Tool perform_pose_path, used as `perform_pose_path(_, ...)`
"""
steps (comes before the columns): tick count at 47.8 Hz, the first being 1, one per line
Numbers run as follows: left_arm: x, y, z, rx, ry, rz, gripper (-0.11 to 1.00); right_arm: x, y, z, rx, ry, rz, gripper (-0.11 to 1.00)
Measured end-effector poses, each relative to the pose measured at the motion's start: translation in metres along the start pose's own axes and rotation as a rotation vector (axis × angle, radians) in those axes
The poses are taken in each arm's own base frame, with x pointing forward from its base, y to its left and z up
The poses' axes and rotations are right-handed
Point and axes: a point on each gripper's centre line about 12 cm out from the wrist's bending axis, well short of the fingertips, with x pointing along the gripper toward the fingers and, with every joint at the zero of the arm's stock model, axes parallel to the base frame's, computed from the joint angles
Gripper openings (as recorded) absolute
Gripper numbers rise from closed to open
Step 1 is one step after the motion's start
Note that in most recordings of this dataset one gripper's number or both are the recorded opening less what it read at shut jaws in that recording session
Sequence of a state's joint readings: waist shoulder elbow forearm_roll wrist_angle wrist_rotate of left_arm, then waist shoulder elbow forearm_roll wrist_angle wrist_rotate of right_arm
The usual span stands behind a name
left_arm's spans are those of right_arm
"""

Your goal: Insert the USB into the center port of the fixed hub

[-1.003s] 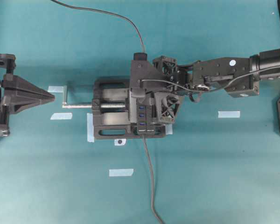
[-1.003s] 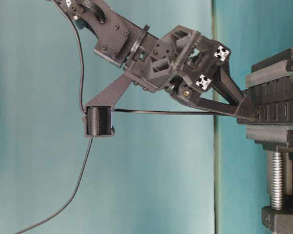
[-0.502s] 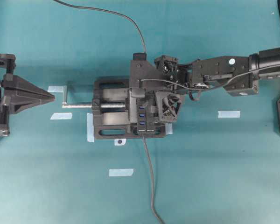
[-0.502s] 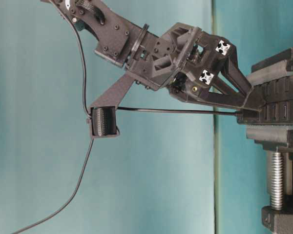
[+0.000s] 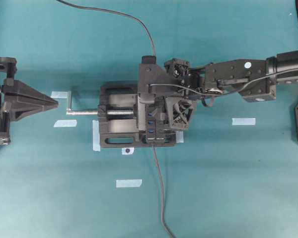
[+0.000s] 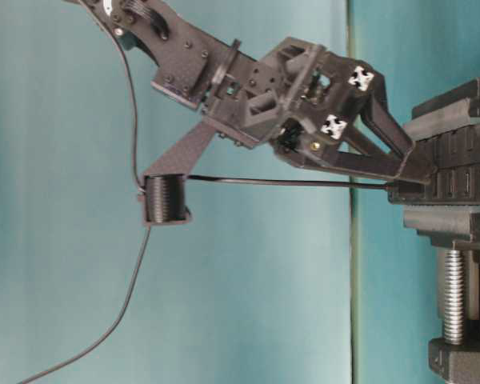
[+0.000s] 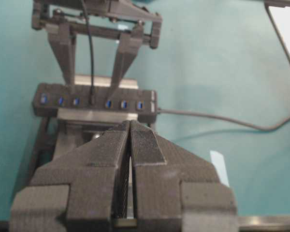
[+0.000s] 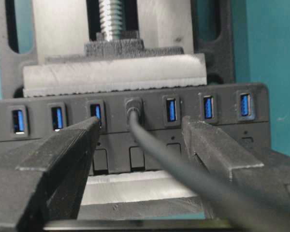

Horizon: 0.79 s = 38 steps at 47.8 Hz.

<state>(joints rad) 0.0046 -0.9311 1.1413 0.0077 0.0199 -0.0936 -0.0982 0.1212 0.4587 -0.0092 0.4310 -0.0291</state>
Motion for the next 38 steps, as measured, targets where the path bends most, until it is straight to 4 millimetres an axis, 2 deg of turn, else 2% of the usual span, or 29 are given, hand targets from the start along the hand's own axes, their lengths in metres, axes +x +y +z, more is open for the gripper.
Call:
perform_pose_path(17, 0.000, 0.000, 0.000, -0.002, 0.000, 0.000, 0.00, -0.016, 0.000, 0.008, -0.001, -0.046, -0.002, 0.77)
perform_pose_path(25, 0.000, 0.000, 0.000, -0.002, 0.000, 0.000, 0.00, -0.023, 0.001, 0.004, -0.004, -0.060, -0.001, 0.77)
perform_pose_path(38, 0.000, 0.000, 0.000, 0.002, 0.000, 0.000, 0.00, -0.048, 0.002, 0.001, -0.003, -0.158, -0.002, 0.77)
